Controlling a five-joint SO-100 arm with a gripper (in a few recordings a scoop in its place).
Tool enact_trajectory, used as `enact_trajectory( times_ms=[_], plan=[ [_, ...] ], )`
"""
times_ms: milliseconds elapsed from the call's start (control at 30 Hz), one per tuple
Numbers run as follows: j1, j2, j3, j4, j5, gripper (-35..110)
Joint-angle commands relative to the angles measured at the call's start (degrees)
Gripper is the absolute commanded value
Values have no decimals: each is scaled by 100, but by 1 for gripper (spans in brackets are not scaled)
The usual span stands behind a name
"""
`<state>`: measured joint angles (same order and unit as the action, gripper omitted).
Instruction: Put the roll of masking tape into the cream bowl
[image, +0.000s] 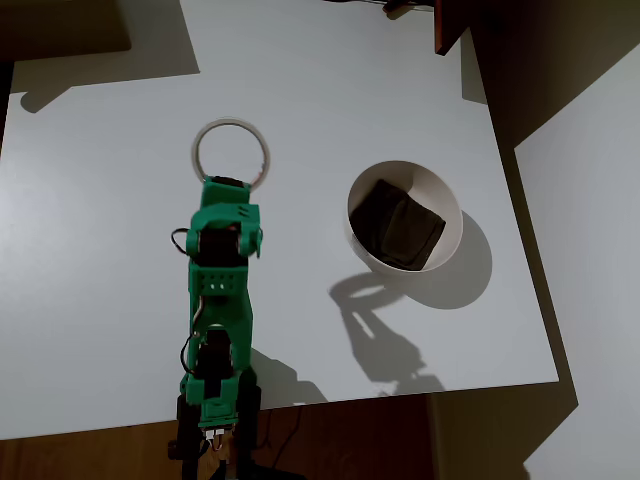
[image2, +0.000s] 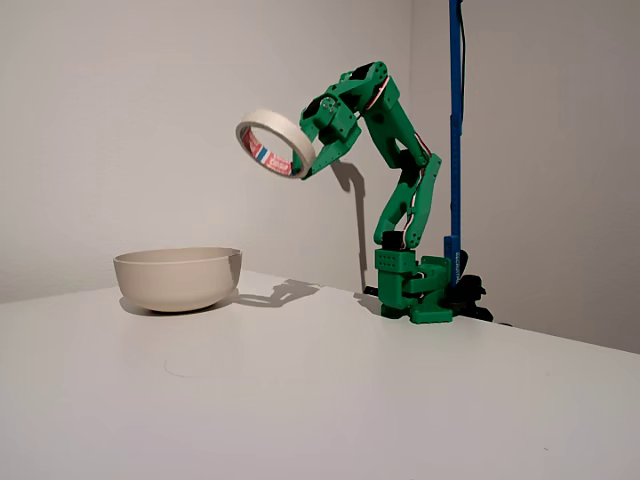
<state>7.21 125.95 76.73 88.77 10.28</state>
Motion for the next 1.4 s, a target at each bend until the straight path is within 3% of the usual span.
enact_trajectory(
  times_ms=[0,300,633,1000,1367],
  plan=[
    [800,606,-360,-149,-176,-8],
    [2795,-264,-1670,-369,-659,-8],
    [4263,-1942,-2804,-1028,-835,-8],
    [5045,-4632,-4500,-1204,-1187,-8],
    [5229,-5739,-4553,-932,-1688,-8]
  ],
)
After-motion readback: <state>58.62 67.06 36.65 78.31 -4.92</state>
